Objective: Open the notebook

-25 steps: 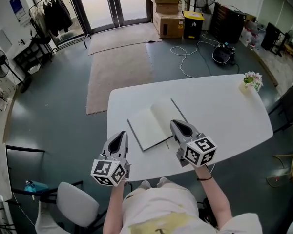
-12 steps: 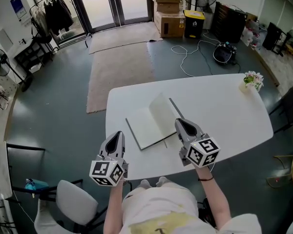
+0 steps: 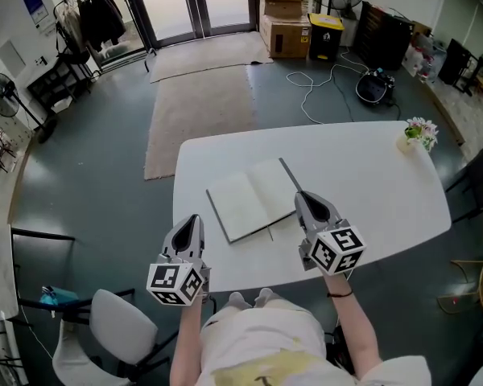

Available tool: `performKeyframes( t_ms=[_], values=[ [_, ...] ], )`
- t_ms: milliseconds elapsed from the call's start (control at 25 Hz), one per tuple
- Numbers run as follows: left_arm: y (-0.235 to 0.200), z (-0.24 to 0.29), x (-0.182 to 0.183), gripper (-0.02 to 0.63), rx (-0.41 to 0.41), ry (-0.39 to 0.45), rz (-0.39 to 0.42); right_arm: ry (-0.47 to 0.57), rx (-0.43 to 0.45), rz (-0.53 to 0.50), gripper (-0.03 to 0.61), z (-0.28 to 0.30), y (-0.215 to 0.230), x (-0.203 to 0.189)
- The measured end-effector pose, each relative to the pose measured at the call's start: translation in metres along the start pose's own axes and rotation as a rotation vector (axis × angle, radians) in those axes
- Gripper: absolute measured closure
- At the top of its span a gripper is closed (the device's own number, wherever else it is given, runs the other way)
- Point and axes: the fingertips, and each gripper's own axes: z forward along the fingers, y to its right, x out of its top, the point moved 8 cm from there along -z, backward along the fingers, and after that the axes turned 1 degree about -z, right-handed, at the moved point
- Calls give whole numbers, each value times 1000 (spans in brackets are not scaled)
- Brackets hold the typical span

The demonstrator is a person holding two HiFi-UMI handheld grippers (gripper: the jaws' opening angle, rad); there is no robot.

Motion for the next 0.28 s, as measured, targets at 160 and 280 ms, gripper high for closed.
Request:
performKeyframes(
  t_ms=[160,280],
  values=[
    [1,-1,-1,614,14,1,0,9,-15,-13,574,-2,4,2],
    [3,-2,-2,614,26,7,0,14,-24,-26,574,-6,7,3]
  ],
)
